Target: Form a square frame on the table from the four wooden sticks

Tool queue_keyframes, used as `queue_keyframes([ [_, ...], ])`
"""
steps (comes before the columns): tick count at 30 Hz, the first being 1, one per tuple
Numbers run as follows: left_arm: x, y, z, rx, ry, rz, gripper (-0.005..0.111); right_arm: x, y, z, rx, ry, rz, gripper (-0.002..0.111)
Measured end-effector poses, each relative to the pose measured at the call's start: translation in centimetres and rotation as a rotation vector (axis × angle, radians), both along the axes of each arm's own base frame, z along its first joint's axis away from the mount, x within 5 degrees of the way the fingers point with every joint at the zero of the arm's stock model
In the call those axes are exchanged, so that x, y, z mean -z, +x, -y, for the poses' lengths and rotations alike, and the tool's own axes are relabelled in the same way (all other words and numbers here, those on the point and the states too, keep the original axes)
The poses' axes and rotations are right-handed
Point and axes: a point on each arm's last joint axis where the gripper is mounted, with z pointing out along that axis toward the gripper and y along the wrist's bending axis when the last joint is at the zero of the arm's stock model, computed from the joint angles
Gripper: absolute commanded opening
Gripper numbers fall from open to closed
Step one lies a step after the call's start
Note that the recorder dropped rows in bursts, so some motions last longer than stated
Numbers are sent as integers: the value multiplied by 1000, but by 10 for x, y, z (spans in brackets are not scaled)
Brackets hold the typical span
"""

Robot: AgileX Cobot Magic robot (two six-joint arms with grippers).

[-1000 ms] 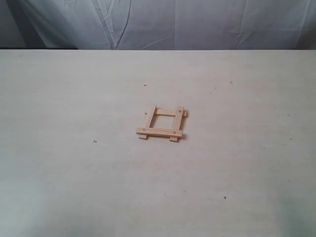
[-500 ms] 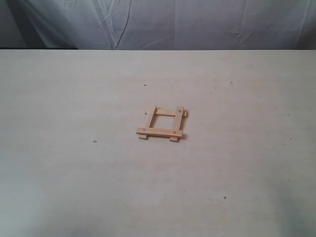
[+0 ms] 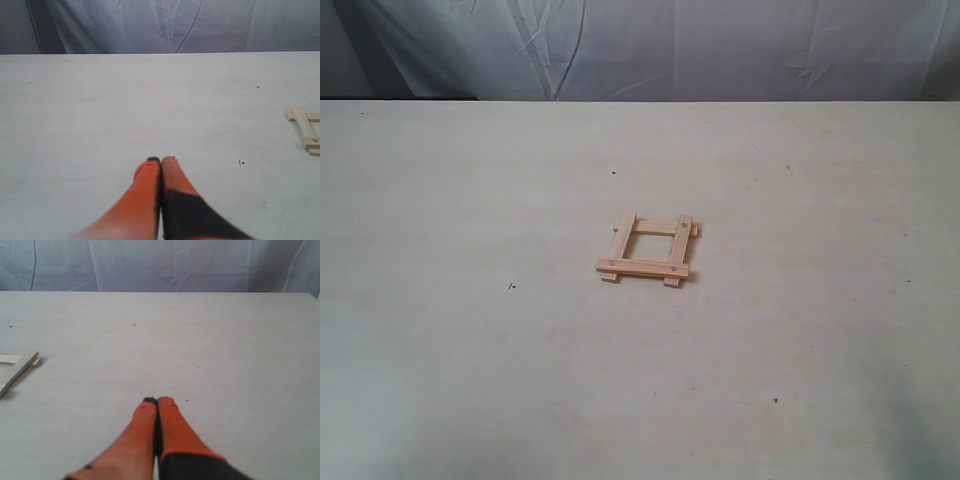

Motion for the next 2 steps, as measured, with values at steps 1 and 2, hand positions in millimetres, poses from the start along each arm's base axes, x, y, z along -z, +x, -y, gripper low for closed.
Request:
queue_keyframes([
  [1, 0, 0, 0, 0, 0, 0, 0, 0, 0, 0, 0, 0, 0, 0],
  [2, 0, 0, 0, 0, 0, 0, 0, 0, 0, 0, 0, 0, 0, 0],
])
